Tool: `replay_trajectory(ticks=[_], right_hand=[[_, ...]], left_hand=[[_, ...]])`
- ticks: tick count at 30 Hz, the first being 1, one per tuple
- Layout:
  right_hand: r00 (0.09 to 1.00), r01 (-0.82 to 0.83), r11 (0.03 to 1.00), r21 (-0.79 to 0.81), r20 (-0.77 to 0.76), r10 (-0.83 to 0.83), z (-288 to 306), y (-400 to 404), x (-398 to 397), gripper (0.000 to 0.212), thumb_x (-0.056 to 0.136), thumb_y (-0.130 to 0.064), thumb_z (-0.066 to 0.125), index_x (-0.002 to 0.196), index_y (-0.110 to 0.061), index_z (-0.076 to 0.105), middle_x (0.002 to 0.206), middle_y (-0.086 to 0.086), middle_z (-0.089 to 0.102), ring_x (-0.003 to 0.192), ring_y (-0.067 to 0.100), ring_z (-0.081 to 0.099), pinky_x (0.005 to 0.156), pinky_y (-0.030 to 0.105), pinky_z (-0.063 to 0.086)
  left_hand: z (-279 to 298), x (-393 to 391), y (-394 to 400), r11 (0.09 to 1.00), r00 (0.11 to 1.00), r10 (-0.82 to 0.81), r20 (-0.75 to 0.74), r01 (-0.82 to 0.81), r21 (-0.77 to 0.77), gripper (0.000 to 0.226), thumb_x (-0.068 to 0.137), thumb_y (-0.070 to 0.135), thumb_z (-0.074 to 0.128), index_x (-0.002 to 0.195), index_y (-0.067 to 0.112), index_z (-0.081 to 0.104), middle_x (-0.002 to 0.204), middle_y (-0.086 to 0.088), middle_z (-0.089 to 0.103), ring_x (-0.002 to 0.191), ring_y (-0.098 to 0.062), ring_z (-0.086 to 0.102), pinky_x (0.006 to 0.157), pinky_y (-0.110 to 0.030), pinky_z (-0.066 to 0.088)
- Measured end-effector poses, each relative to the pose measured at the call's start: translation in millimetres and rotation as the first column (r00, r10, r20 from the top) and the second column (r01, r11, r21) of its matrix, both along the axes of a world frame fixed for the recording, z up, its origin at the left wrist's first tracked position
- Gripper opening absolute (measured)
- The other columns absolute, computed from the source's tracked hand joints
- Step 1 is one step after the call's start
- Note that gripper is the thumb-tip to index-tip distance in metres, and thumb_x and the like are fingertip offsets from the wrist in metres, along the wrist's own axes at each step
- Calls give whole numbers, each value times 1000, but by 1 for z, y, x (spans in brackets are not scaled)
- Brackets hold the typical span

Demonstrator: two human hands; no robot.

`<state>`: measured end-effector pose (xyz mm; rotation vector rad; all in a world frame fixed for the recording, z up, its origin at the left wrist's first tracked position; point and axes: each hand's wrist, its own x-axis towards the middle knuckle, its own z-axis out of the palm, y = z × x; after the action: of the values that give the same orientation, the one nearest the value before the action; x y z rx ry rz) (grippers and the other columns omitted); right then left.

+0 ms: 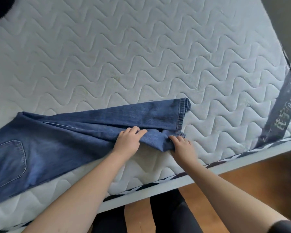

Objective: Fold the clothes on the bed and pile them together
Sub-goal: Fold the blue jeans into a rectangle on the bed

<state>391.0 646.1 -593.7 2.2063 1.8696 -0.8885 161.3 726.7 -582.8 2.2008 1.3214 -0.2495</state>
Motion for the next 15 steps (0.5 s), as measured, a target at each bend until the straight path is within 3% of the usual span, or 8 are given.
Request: replay_trajectory(ticks=[3, 8, 12, 15], right_hand=[[932, 208, 976, -62, -291, -217, 8, 1, -28, 46, 83, -17, 59, 128, -25, 56, 119, 3, 64, 99, 30, 62, 79, 34, 48], [789, 284, 946, -155, -523, -323, 20, -14, -100, 58, 81, -2, 55, 135, -23, 54, 129, 1, 61, 114, 20, 58, 91, 17, 40], [710, 290, 942, -168, -622, -330, 29, -12, -171, 60, 81, 6, 54, 135, -21, 53, 128, -9, 51, 122, 12, 50, 98, 6, 30], [682, 290, 945, -152, -660, -315, 40, 4, -226, 60, 82, 7, 53, 134, -23, 54, 134, -5, 51, 124, 10, 48, 104, 15, 34]], left_hand=[[18, -22, 2, 994, 983, 108, 152, -103, -41, 58, 86, 3, 51, 137, 30, 54, 122, 2, 53, 107, -24, 55, 81, -40, 49], [40, -82, -6, 991, 949, 132, 286, -120, -60, 52, 84, -8, 54, 124, 24, 66, 128, -5, 53, 106, -28, 59, 86, -44, 51], [55, -154, -17, 979, 957, 185, 222, -200, 48, 53, 74, -15, 56, 114, 19, 69, 128, -5, 55, 100, -31, 61, 76, -42, 55], [63, -213, -27, 951, 954, 268, 131, -284, 121, 60, 69, -19, 58, 116, 17, 69, 128, -7, 55, 95, -34, 61, 69, -40, 55]])
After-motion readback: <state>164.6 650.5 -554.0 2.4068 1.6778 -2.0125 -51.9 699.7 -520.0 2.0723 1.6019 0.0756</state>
